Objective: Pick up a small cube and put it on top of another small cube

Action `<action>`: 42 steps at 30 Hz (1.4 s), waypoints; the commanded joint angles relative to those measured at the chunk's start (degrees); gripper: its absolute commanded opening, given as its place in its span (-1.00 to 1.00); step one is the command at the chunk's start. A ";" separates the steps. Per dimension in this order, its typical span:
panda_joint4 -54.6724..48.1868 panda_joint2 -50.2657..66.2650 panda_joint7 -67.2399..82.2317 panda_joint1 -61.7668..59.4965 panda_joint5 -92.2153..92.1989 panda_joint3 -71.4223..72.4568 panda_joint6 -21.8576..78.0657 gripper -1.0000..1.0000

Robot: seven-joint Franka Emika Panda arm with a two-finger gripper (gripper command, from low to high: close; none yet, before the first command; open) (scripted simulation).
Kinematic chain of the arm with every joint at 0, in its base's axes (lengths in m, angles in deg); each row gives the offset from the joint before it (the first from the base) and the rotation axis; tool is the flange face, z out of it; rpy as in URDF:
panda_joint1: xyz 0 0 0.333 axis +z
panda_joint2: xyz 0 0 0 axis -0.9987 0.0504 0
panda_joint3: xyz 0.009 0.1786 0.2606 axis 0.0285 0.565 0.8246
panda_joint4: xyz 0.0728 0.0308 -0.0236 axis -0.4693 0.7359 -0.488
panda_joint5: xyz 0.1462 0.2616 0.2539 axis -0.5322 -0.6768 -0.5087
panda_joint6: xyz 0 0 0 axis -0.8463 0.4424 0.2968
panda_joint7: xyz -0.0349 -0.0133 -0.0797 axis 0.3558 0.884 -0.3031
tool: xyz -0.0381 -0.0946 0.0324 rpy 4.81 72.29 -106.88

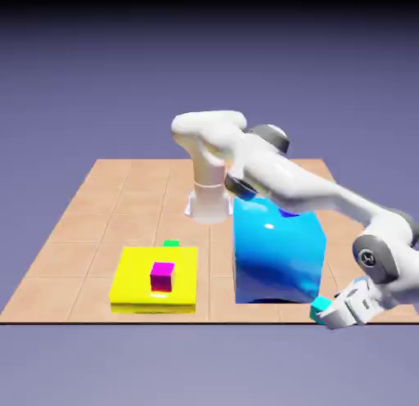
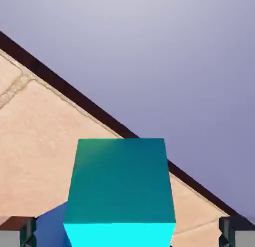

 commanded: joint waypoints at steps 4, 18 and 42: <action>5.82 -0.49 -2.19 -3.17 -0.06 0.36 -2.44 -1.00; -13.12 -1.67 5.69 7.61 -4.56 -5.60 5.72 -1.00; 24.83 -35.29 -0.59 -7.97 -56.40 -55.43 -7.91 -1.00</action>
